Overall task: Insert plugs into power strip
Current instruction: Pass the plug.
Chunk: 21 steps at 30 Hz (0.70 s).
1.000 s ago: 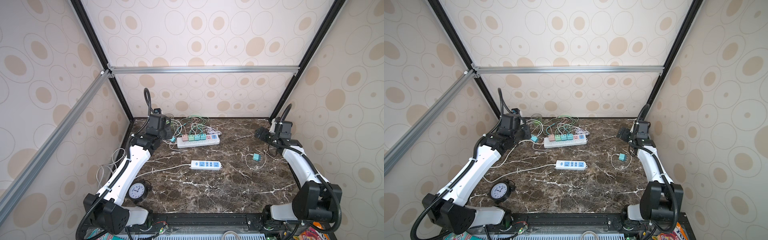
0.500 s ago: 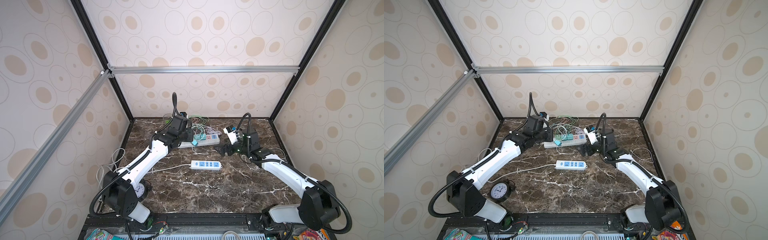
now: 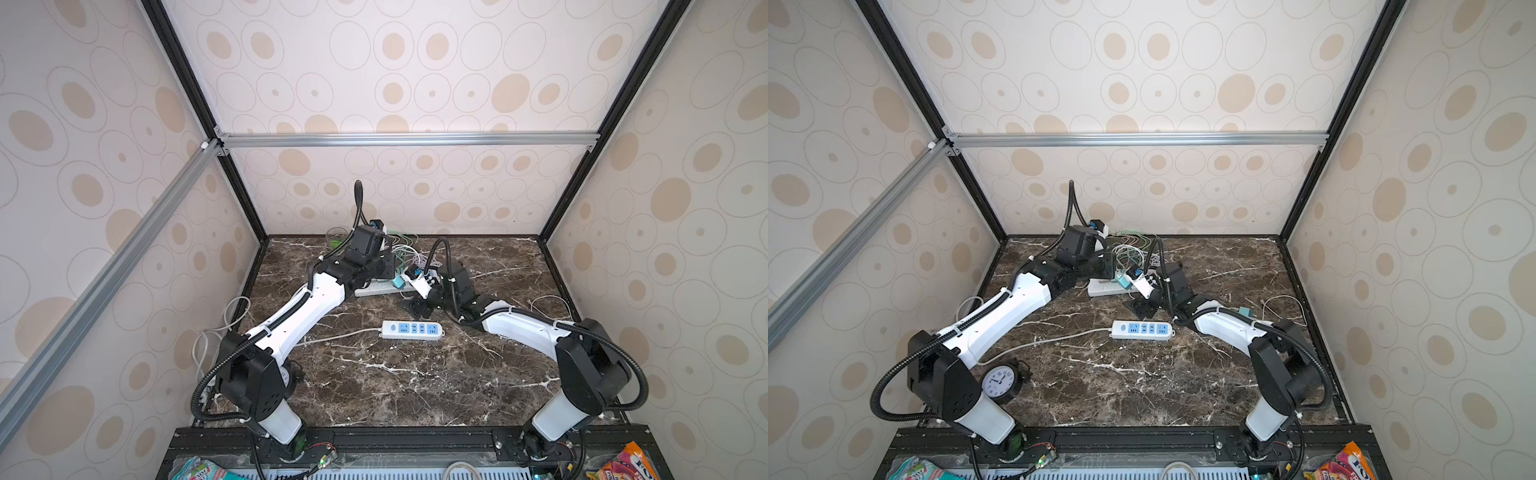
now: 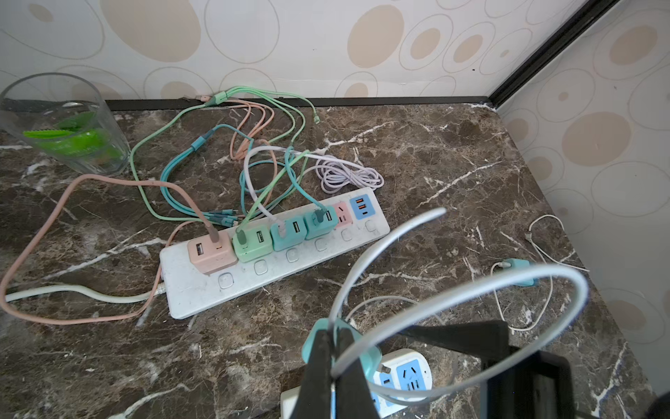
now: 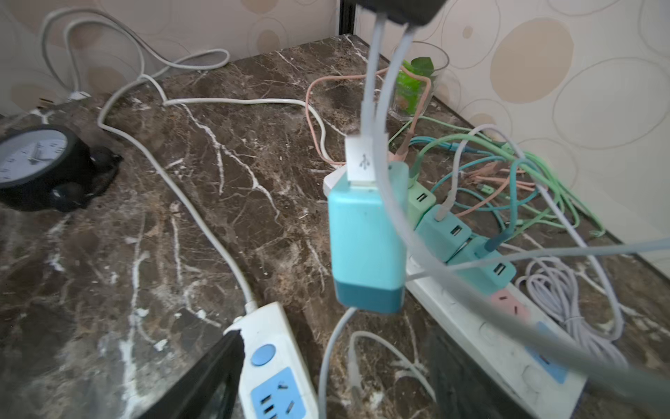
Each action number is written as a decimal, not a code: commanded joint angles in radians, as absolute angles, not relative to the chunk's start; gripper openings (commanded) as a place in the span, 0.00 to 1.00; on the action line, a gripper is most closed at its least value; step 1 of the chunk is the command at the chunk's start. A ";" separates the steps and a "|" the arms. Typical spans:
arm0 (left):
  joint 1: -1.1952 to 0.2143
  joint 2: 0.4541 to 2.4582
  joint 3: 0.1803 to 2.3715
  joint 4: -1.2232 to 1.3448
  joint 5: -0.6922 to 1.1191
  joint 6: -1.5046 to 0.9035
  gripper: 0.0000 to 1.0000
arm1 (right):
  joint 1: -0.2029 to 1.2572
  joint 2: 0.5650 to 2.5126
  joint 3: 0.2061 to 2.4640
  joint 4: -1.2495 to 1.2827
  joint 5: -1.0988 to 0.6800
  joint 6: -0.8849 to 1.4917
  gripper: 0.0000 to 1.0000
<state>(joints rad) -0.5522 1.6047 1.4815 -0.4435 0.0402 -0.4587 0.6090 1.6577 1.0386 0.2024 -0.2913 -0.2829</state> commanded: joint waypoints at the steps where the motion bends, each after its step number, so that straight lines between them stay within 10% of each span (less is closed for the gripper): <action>1: -0.559 1.600 1.528 -0.447 0.058 -0.474 0.00 | 0.608 1.684 1.060 0.339 -0.216 -0.362 0.76; 21: -0.560 1.577 1.499 -0.412 0.106 -0.482 0.00 | 0.621 1.678 0.963 0.472 -0.247 -0.377 0.19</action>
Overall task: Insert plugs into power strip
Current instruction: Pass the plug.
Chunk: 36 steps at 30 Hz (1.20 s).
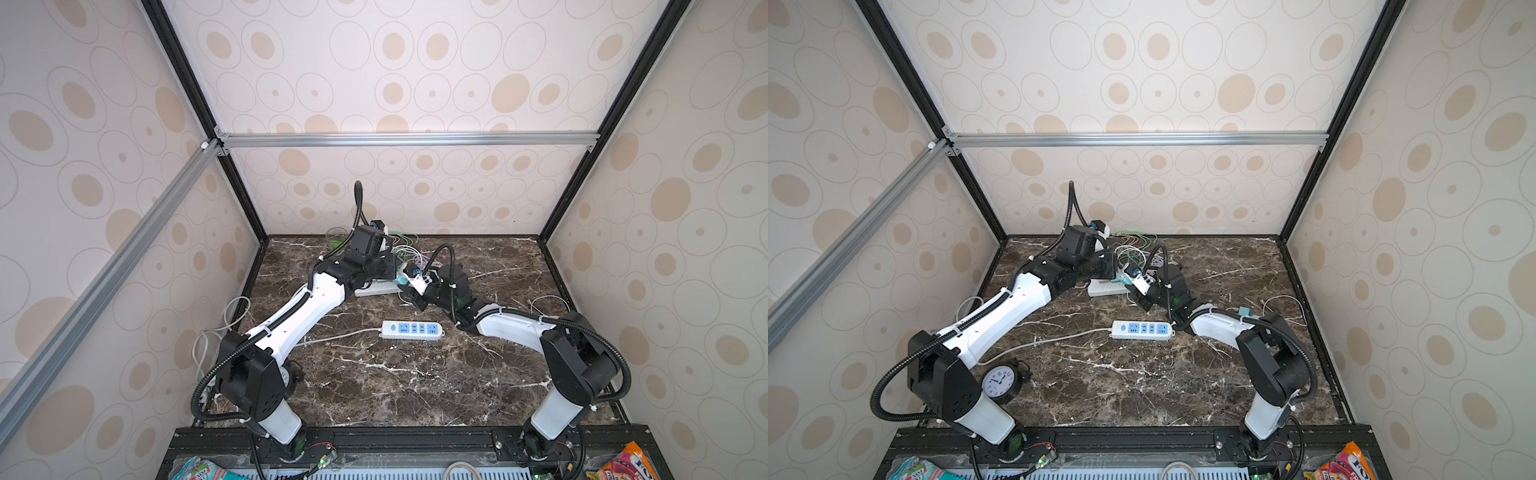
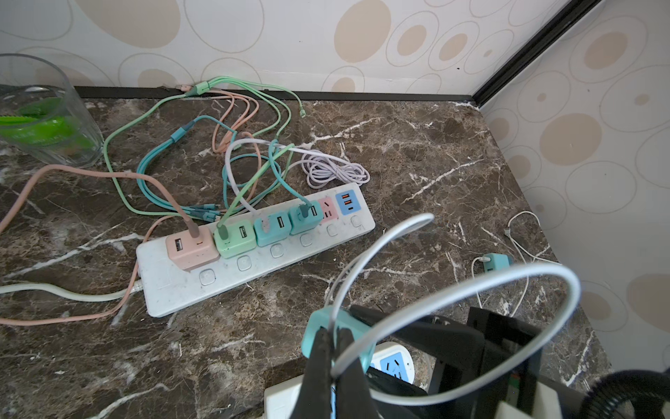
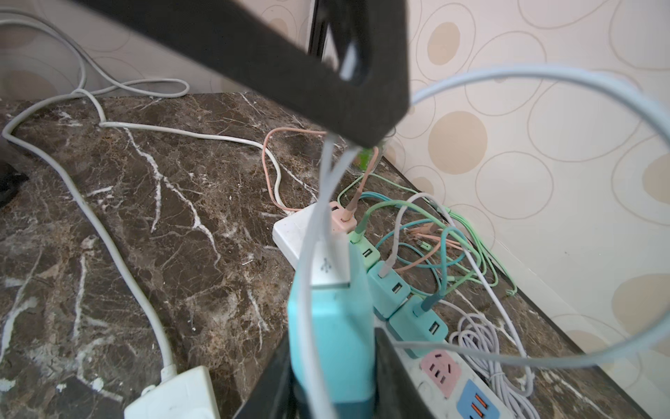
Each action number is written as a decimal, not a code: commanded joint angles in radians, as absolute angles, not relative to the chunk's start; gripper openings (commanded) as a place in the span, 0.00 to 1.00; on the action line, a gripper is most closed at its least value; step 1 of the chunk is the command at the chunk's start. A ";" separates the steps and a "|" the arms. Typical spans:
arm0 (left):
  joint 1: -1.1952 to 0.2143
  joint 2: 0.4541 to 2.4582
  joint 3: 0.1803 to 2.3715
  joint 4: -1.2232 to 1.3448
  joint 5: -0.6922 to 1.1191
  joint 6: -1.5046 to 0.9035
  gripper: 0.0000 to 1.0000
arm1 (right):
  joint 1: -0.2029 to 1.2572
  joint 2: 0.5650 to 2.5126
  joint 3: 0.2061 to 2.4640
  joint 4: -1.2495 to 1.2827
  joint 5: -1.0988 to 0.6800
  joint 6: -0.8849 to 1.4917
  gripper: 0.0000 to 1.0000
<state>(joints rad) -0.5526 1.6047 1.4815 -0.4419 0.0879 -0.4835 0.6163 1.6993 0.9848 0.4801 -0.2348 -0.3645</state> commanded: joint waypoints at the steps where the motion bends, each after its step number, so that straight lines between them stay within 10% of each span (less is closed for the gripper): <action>1: -0.559 1.572 1.493 -0.403 0.125 -0.462 0.04 | 0.621 1.669 0.966 0.449 -0.261 -0.383 0.13; 5: -0.560 1.510 1.468 -0.393 0.115 -0.233 0.72 | 0.613 1.613 1.001 0.249 -0.303 -0.450 0.00; 12: -0.560 1.298 1.253 -0.279 0.289 0.248 0.98 | 0.556 1.524 1.080 -0.094 -0.451 -0.506 0.00; 22: -0.563 1.368 1.284 -0.445 0.602 0.565 0.94 | 0.555 1.535 1.298 -0.529 -0.590 -0.612 0.00; 36: -0.551 1.459 1.340 -0.595 0.772 0.706 0.62 | 0.575 1.499 1.376 -0.665 -0.705 -0.697 0.00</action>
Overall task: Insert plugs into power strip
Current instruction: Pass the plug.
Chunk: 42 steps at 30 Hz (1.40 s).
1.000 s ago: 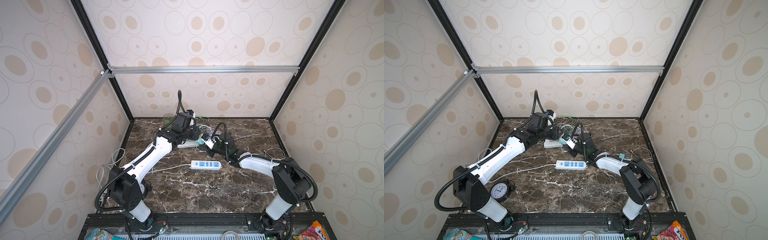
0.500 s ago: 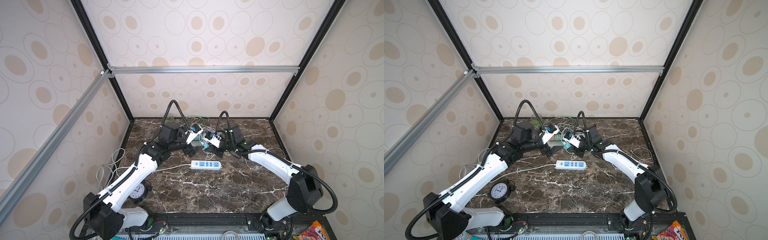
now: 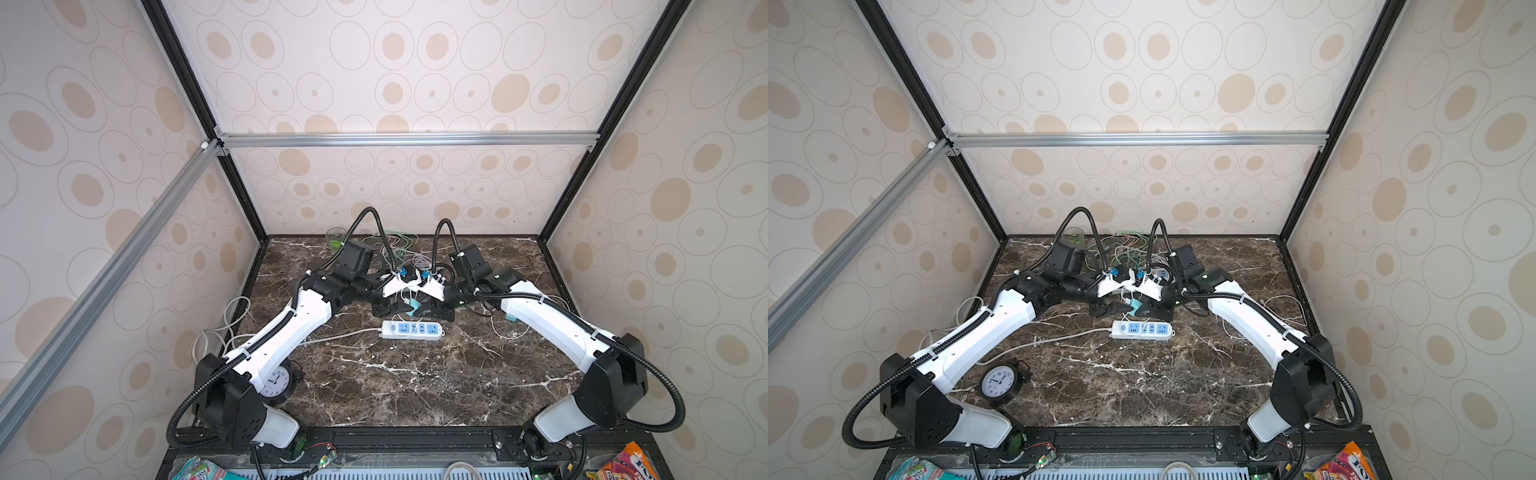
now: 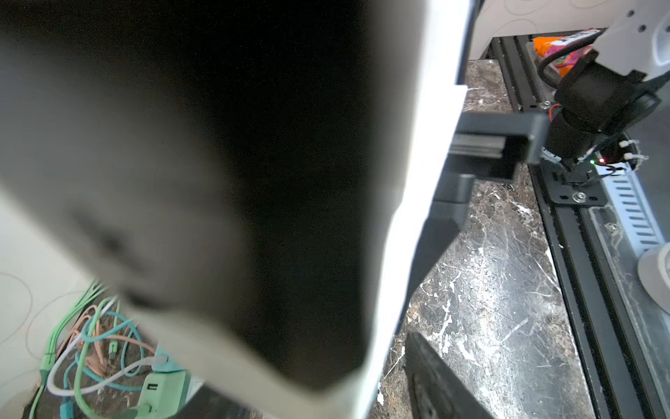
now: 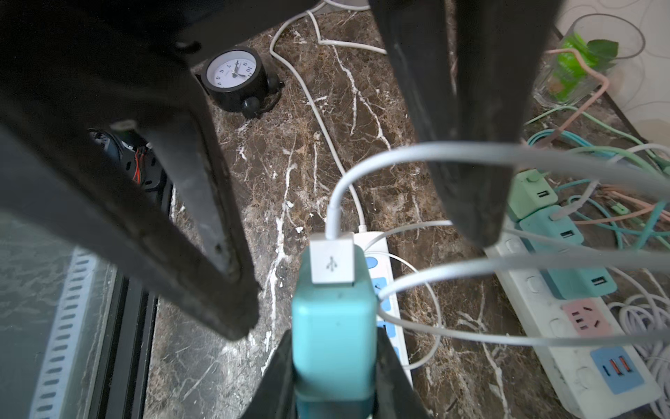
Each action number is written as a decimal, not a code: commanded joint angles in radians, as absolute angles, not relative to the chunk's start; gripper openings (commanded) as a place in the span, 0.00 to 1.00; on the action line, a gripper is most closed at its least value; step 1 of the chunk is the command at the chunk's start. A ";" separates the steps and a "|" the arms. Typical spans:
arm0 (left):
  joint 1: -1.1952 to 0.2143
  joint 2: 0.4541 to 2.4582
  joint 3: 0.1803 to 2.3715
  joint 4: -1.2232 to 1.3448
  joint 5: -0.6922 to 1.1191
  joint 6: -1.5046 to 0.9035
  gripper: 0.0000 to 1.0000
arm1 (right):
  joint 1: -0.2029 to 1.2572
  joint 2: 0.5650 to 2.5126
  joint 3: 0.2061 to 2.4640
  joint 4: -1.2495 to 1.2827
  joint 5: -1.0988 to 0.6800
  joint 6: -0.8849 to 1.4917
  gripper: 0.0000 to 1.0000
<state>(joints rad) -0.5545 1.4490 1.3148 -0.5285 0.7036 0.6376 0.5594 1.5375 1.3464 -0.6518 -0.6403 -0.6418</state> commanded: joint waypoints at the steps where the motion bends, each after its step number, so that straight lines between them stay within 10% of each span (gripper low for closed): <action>1: -0.543 1.458 1.339 -0.602 0.789 0.708 0.61 | 0.575 1.492 1.370 -0.652 -0.710 -0.696 0.00; 15: -0.431 1.409 1.228 -0.556 0.988 0.690 0.69 | 0.587 1.478 1.348 -0.567 -0.710 -0.673 0.00; 28: -0.431 1.483 1.258 -0.563 1.080 0.684 0.37 | 0.606 1.510 1.361 -0.539 -0.726 -0.650 0.00; 35: -0.431 1.469 1.233 -0.508 1.111 0.648 0.04 | 0.606 1.526 1.345 -0.498 -0.737 -0.608 0.01; 38: -0.431 1.445 1.203 -0.441 1.094 0.604 0.00 | 0.605 1.520 1.339 -0.502 -0.722 -0.607 0.15; 42: -0.428 1.408 1.177 -0.381 1.058 0.551 0.00 | 0.579 1.475 1.267 -0.426 -0.659 -0.545 0.61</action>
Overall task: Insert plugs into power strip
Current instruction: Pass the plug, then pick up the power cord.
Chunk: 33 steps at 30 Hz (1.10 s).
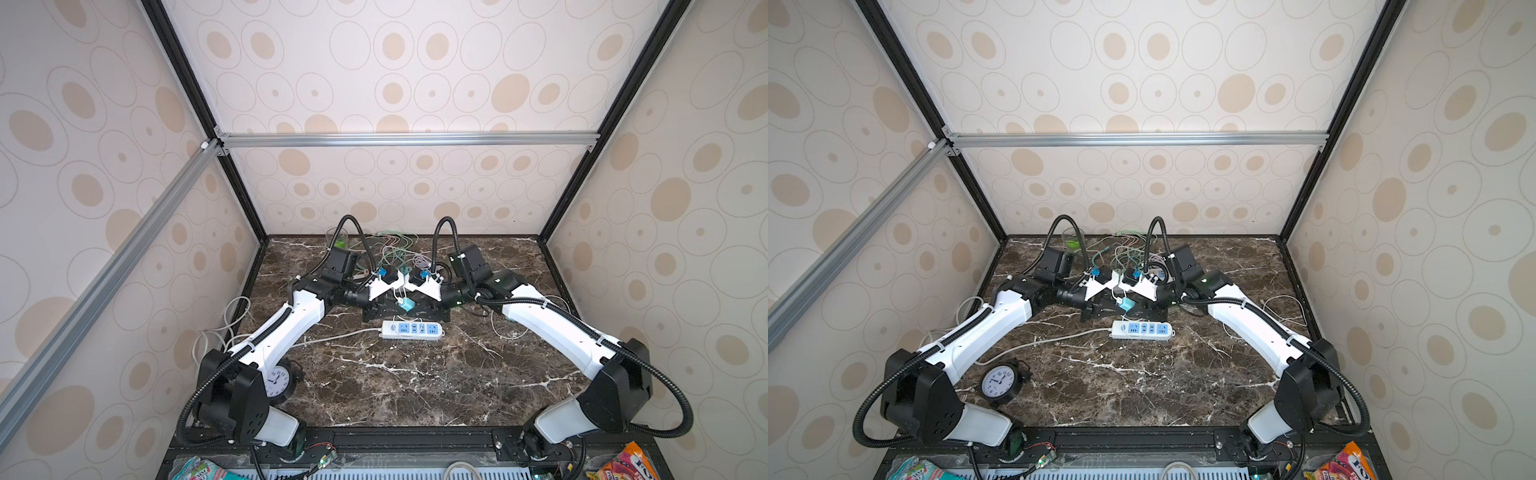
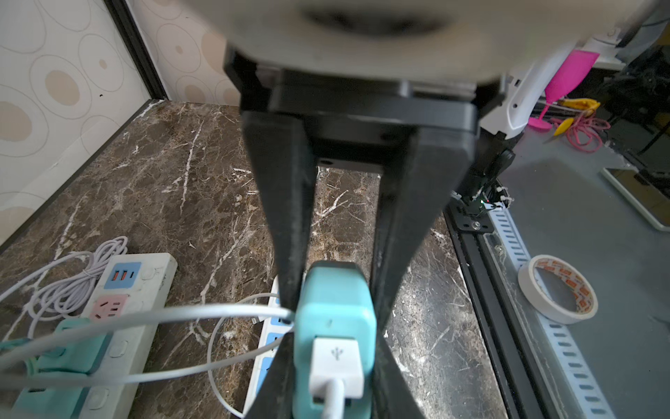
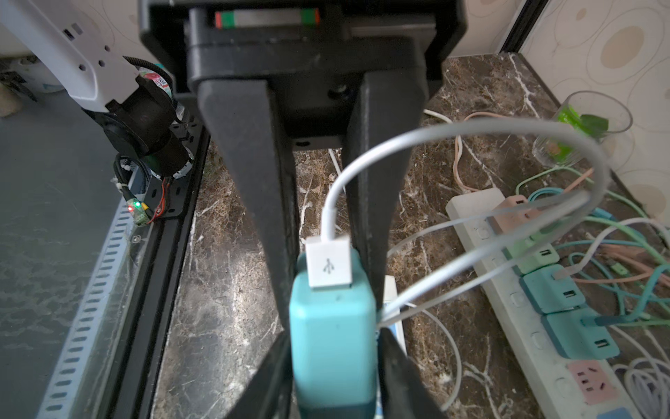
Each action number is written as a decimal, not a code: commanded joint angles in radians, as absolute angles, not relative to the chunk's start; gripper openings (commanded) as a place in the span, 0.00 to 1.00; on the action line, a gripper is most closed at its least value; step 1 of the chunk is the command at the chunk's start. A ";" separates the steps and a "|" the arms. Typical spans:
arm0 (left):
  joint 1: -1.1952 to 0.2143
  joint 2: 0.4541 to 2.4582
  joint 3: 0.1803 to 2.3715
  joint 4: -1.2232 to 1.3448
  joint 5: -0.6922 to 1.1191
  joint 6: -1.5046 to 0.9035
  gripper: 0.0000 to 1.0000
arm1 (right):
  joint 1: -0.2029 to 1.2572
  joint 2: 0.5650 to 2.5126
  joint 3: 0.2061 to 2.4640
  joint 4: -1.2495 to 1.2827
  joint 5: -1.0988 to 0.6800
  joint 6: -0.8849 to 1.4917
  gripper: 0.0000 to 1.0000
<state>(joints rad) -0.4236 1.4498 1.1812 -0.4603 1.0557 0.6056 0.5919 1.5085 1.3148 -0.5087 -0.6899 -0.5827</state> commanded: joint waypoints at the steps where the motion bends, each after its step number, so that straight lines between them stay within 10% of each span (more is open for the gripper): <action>1: -0.427 1.400 1.174 -0.364 1.051 0.532 0.00 | 0.571 1.465 1.239 -0.400 -0.645 -0.529 0.72; 2: -0.425 1.393 1.172 -0.354 1.051 0.517 0.00 | 0.566 1.453 1.203 -0.374 -0.629 -0.521 0.98; 3: -0.424 1.388 1.176 -0.351 1.053 0.507 0.00 | 0.563 1.446 1.165 -0.344 -0.615 -0.517 1.00; 13: -0.408 1.361 1.216 -0.334 1.115 0.417 0.00 | 0.574 1.520 1.000 -0.019 -0.531 -0.436 0.96; 19: -0.409 1.341 1.200 -0.324 1.136 0.417 0.00 | 0.578 1.599 0.957 0.217 -0.447 -0.362 0.74; 26: -0.407 1.326 1.166 -0.328 1.023 0.412 0.00 | 0.549 1.582 0.926 0.372 -0.338 -0.253 0.03; 33: -0.462 1.369 1.120 -0.348 0.844 0.495 0.00 | 0.422 1.572 1.057 0.272 -0.002 -0.036 0.00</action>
<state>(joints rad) -0.4252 1.3560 1.1347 -0.3515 0.9474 0.4358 0.4580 1.5959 0.9848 0.2764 -0.2184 -0.1558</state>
